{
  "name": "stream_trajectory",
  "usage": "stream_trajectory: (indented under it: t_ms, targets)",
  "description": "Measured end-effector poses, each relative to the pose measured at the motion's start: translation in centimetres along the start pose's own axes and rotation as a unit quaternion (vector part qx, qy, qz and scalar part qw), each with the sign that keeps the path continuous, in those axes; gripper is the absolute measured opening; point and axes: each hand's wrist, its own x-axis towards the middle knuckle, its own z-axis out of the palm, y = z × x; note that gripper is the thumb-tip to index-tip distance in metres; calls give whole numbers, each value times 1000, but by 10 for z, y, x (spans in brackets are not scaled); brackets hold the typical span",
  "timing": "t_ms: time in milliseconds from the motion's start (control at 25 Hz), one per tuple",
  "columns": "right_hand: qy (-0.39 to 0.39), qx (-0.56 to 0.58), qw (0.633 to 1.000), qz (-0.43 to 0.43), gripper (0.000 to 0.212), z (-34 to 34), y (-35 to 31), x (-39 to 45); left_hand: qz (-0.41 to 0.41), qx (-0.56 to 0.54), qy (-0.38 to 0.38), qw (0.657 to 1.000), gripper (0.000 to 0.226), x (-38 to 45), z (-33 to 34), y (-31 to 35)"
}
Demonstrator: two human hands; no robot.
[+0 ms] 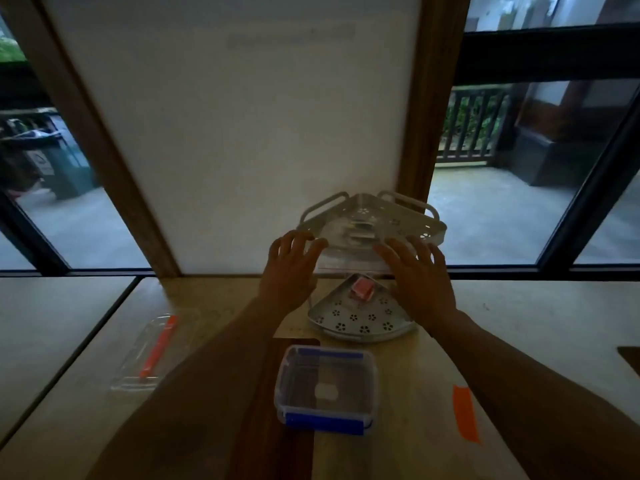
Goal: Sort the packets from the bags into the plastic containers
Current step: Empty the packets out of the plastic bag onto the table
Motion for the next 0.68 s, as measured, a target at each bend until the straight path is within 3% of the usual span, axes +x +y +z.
stream_trajectory:
  t_ms: [240,440,680]
  targets:
    - [36,-11,999,11,47,-3,-1,10,22,36,46,998,34,16,1,6]
    - [66,22,996,60,14,-29,-1,24,17,51,43,998,30,22,-20,0]
    - [142,139,974,113,18,-75,-15,38,-19,-33,90,995,17,32,-70,3]
